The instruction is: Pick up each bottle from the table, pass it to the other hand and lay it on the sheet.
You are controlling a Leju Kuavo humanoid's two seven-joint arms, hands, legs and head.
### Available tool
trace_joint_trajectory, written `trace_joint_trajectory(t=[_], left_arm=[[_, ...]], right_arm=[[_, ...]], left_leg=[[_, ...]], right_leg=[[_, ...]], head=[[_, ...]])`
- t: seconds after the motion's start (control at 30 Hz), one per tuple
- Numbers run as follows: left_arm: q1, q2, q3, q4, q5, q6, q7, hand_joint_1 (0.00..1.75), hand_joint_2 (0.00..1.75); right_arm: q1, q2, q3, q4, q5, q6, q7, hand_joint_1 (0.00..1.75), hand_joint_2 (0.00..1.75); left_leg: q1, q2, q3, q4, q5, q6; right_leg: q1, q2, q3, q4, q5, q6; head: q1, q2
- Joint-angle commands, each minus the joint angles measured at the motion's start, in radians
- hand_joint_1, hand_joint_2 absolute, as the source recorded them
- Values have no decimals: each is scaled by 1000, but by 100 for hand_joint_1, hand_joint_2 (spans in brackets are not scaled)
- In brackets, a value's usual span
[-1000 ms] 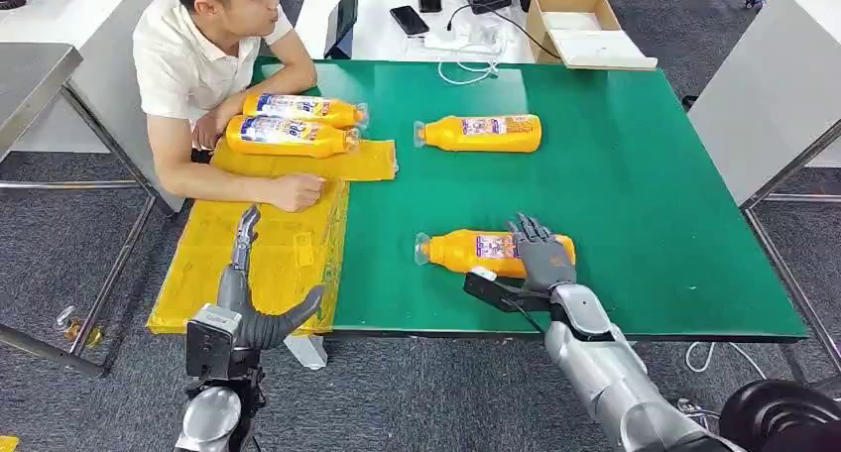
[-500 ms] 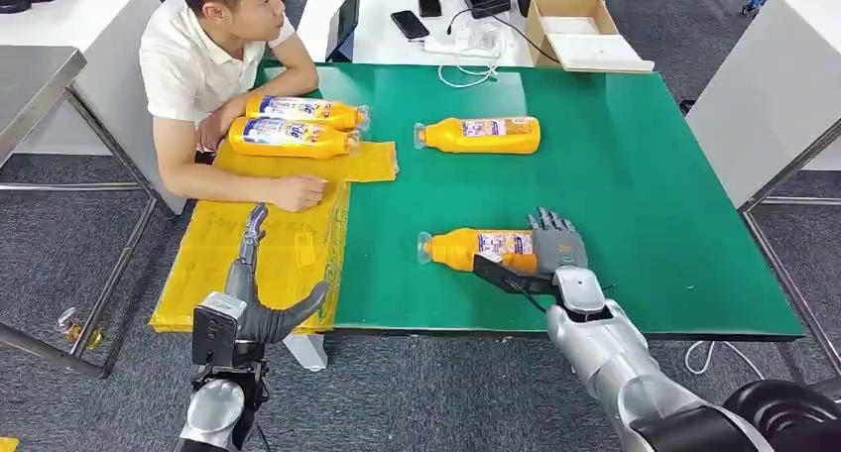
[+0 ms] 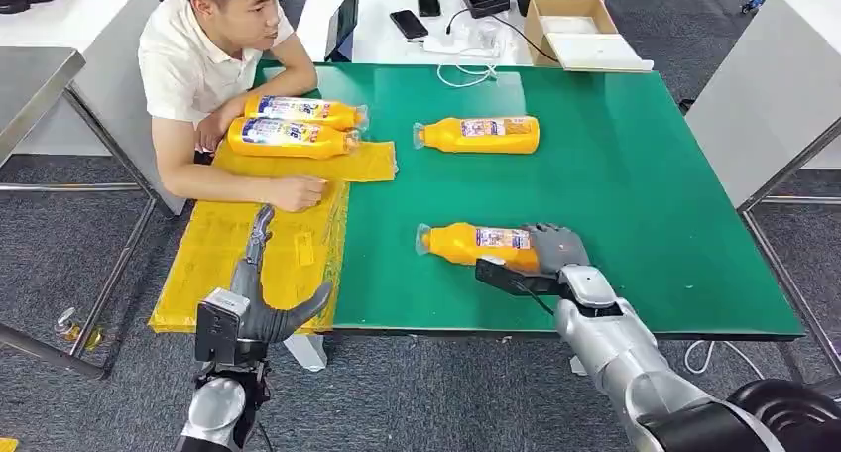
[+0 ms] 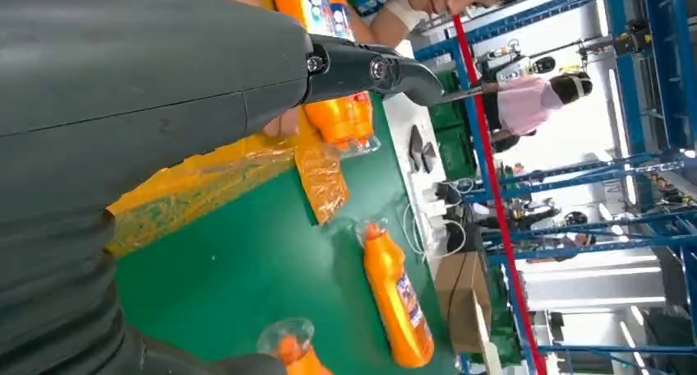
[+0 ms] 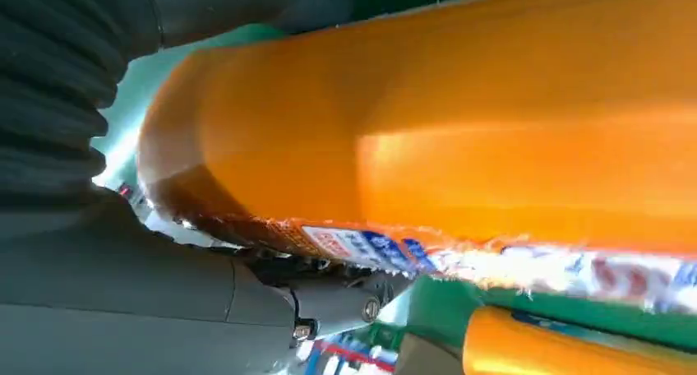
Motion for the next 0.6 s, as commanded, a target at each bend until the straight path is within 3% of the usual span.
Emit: trace_joint_trajectory(t=[0.03, 0.1, 0.2, 0.23, 0.3, 0.33, 0.4, 0.47, 0.6], left_arm=[[-66, 32, -13, 146, 58, -5, 9, 0, 175], [-64, 35, -13, 148, 58, -3, 7, 0, 175], [-42, 31, -5, 108, 72, 28, -23, 0, 175], [-27, 19, 11, 80, 93, 54, -34, 0, 175], [-12, 7, 25, 53, 133, 90, -24, 0, 175], [3, -21, 46, 56, 244, 101, 49, 0, 175], [5, -10, 12, 85, 319, 81, 99, 0, 175], [13, 39, -52, 136, 485, -63, 211, 0, 175], [22, 49, -67, 151, 499, -68, 182, 0, 175]], right_arm=[[117, 6, -238, 39, -278, 145, -279, 175, 175], [122, 10, -246, 37, -291, 141, -288, 175, 175], [149, 42, -285, -5, -383, 130, -394, 175, 175], [171, 72, -288, -55, -428, 139, -453, 175, 175], [210, 109, -272, -153, -487, 138, -472, 175, 175], [267, 144, -265, -277, -583, 181, -535, 175, 175], [333, 161, -209, -428, -663, 185, -476, 175, 175], [349, 162, -129, -499, -716, 168, -463, 175, 175], [332, 155, -99, -483, -745, 150, -451, 175, 175]], left_leg=[[2, -3, 3, -3, 1, -2], [2, 1, 3, -2, 1, -2], [3, 2, 2, -2, 1, -2], [2, 3, 2, -1, 0, -2], [3, 5, 2, -1, 0, -2], [3, 7, 2, -2, 0, -3], [3, 8, 1, -1, -1, -2], [1, 7, 0, -2, -1, -2], [2, 6, -5, -1, 0, -3]], right_leg=[[2, -4, 5, -4, 0, -3], [2, -2, 4, -3, 1, -3], [3, -1, 3, -3, 1, -3], [2, 0, 3, -2, 0, -2], [3, 3, 2, -2, 1, -3], [3, 4, 2, -2, 1, -4], [3, 6, 1, -1, 2, -5], [2, 4, 0, 0, 2, -5], [2, 5, -5, 1, 2, -6]], head=[[0, 0], [0, 0], [0, 0], [0, 0], [0, 0], [0, 0], [0, 0], [0, 0], [0, 0]])
